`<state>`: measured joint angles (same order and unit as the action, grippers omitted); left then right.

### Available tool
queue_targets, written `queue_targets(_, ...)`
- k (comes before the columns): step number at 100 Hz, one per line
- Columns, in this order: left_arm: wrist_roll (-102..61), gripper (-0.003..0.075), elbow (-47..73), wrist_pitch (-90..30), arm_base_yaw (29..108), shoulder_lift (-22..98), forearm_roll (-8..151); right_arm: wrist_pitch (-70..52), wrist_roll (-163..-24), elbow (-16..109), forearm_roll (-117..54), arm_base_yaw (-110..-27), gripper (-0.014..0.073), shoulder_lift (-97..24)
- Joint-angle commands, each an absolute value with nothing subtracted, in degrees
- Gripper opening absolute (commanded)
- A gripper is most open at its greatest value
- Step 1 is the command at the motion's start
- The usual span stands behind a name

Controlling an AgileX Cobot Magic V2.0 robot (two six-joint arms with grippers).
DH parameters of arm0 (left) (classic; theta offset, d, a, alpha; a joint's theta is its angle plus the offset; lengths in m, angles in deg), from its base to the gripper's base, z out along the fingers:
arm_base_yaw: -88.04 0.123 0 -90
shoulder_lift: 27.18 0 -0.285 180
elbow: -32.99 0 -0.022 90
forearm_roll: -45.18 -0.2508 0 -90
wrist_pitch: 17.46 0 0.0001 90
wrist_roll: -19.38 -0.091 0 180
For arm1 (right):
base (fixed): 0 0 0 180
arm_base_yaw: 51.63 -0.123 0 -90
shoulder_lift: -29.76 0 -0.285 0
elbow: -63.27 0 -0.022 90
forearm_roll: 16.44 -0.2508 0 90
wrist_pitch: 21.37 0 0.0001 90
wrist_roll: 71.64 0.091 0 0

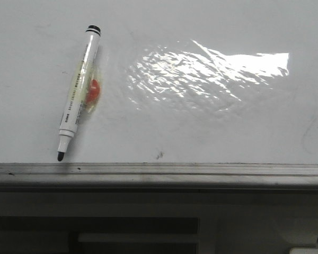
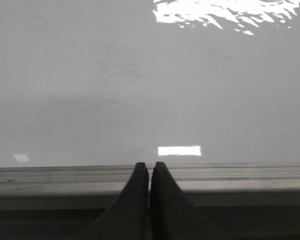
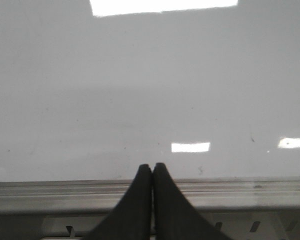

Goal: Write number 9 on whiteboard

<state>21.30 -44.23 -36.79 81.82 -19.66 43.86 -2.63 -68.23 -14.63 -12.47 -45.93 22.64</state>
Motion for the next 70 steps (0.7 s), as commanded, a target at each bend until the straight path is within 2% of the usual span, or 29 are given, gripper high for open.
queue_targets(1,21.3,-0.002,-45.3,-33.8,82.0,-21.3,43.9,-3.2,-68.5,-16.2,-12.7,-45.8,-0.0062,23.5)
queue_targets(41,21.3,-0.002,-45.3,-33.8,82.0,-21.3,43.8,-3.2,-68.5,-16.2,-12.7,-45.8,-0.0062,23.5)
queue_targets(70,21.3,-0.002,-45.3,-31.5,82.0,-21.3,36.7,-3.2,-68.5,-16.2,-12.7,-45.8,-0.0062,23.5)
